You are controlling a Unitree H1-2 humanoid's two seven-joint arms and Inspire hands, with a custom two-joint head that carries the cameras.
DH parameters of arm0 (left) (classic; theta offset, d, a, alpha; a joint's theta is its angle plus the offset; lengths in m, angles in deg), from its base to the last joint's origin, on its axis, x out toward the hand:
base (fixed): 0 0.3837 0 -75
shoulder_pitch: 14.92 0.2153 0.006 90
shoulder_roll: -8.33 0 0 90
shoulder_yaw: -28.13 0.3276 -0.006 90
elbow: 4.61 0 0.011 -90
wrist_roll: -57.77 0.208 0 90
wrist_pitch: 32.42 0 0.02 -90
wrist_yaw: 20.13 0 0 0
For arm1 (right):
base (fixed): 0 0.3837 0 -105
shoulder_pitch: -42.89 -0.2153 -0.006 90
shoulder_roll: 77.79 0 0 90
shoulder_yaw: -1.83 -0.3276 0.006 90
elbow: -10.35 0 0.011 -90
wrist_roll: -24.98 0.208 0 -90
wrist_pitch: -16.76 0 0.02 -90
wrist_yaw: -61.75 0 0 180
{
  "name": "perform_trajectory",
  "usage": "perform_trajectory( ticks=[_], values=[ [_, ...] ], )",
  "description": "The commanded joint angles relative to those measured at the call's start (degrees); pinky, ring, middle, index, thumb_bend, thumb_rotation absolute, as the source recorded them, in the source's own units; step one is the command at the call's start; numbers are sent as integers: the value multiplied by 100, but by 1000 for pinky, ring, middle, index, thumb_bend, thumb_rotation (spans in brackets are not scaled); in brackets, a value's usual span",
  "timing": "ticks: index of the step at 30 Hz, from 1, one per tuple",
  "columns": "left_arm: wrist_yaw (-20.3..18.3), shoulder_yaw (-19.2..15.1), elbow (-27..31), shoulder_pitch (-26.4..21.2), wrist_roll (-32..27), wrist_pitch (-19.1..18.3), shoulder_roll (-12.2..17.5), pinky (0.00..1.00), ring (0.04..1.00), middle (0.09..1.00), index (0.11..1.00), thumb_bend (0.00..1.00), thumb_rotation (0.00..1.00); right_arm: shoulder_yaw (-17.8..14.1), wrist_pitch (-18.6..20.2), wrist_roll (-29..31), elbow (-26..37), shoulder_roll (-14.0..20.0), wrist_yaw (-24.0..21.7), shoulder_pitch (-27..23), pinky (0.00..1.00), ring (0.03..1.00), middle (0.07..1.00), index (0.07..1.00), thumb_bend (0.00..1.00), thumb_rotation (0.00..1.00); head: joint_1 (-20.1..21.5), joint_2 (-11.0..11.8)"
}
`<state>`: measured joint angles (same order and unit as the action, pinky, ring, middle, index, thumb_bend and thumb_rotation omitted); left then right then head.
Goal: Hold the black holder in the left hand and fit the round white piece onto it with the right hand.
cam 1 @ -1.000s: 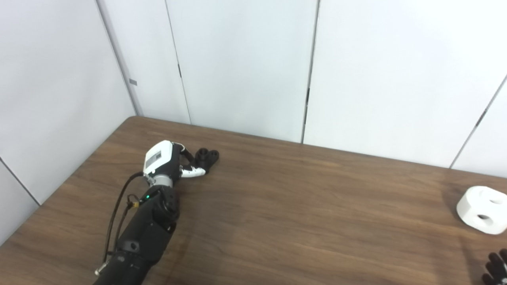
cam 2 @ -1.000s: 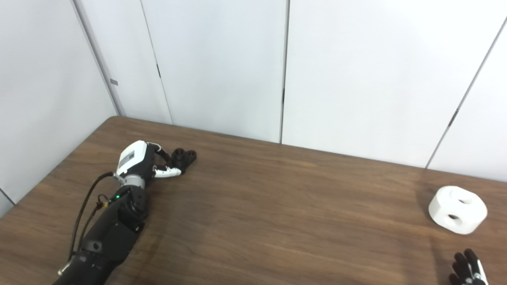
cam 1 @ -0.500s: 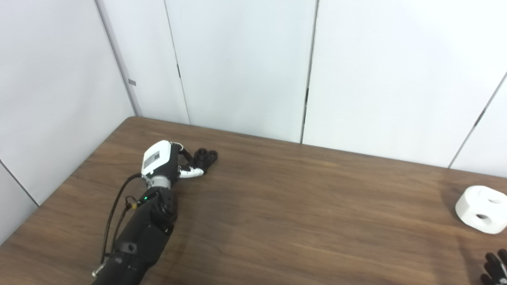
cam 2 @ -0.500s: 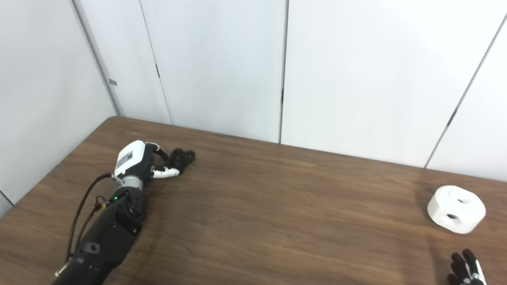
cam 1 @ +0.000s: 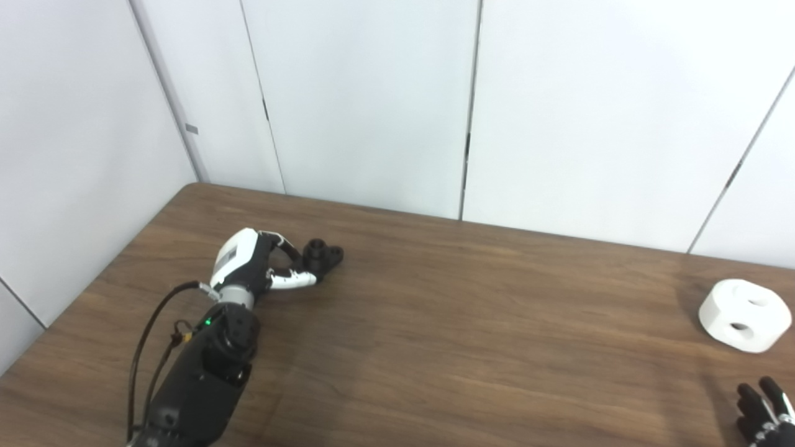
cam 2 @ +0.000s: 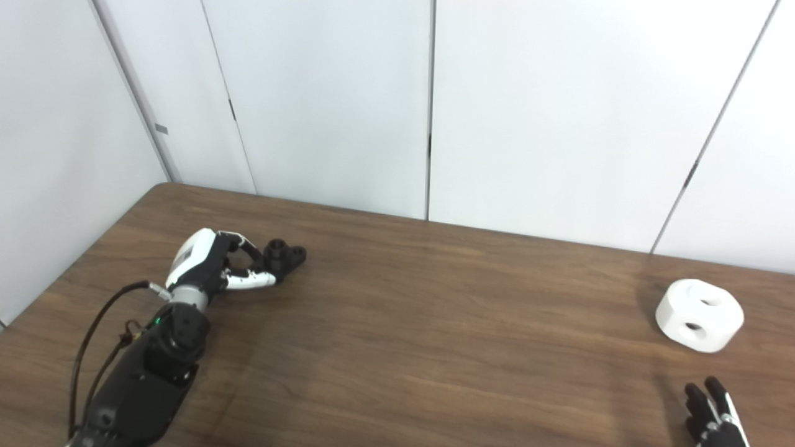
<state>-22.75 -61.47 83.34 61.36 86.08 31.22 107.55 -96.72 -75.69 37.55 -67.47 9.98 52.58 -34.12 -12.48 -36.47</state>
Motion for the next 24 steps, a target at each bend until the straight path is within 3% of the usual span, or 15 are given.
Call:
perform_trajectory(
  ticks=[1,15,24],
  values=[
    [-428,181,235,201,-275,-25,-73,809,866,805,486,517,57,70,112,-68,184,9,-12,57,1000,995,954,990,518,872,17,-14],
    [-759,882,966,825,-335,342,-88,865,899,815,487,517,52,169,247,-174,412,-48,84,76,1000,984,949,992,522,877,233,-201],
    [-936,1297,1147,1084,-341,1025,9,840,904,835,487,517,50,265,389,-326,570,-98,139,53,1000,988,954,993,554,894,591,-396]
  ],
)
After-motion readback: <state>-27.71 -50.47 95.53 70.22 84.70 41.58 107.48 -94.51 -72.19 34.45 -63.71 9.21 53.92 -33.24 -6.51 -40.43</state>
